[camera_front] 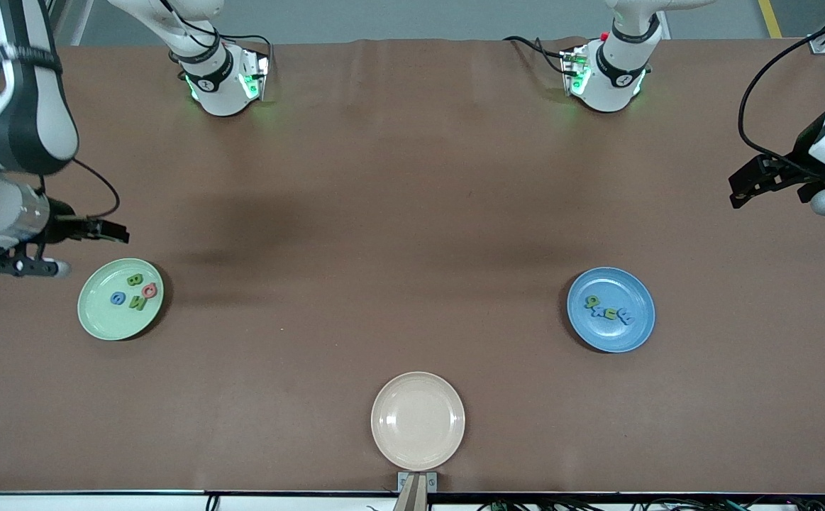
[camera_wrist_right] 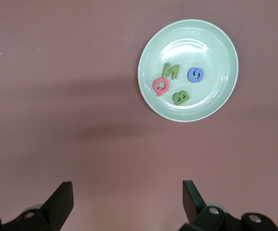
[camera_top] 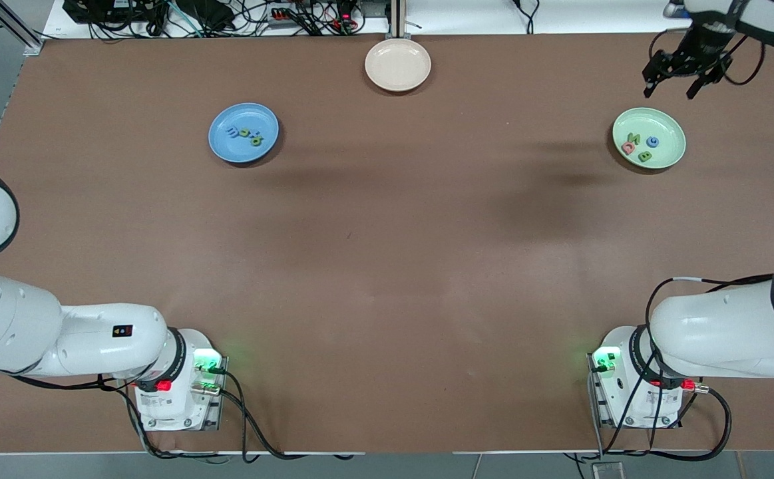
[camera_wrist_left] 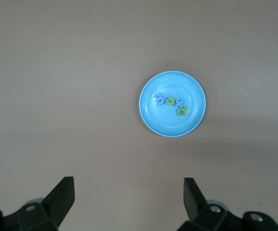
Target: Sort upper and lower case letters into plates
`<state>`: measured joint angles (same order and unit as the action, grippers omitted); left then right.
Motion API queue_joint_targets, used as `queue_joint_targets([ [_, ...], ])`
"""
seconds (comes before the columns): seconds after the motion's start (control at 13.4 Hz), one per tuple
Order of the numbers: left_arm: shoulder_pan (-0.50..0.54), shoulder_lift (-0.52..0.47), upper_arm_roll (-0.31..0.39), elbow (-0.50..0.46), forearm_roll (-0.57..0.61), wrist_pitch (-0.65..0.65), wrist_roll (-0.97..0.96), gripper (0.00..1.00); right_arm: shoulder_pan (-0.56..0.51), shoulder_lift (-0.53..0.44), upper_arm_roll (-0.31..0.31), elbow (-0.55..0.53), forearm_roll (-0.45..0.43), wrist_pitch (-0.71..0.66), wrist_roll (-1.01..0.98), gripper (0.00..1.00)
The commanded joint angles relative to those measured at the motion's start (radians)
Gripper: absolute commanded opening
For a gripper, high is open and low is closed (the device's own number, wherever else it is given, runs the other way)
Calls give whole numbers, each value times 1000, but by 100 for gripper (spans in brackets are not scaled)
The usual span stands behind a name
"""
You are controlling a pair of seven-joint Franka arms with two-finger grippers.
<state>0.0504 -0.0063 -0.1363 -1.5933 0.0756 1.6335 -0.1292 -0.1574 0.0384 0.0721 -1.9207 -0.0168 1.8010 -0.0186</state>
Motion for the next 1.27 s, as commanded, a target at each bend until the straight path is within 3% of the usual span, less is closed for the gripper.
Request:
queue_joint_targets([
  [0.0, 2, -18, 1, -5, -17, -11, 14, 100, 21, -100, 2, 15, 8, -78, 17, 100],
  [0.22, 2, -17, 1, -5, -17, -14, 14, 100, 27, -98, 2, 199, 47, -256, 16, 100],
  [0.37, 2, -17, 1, -4, -17, -14, 14, 100, 44, -110, 3, 227, 57, -319, 16, 100],
  [0.97, 2, -12, 1, -4, -19, -11, 11, 100, 82, -167, 0, 181, 141, -281, 20, 99],
  [1.2, 2, -12, 1, -4, -19, -11, 11, 100, 78, -135, -3, 279, 97, -255, 14, 99],
])
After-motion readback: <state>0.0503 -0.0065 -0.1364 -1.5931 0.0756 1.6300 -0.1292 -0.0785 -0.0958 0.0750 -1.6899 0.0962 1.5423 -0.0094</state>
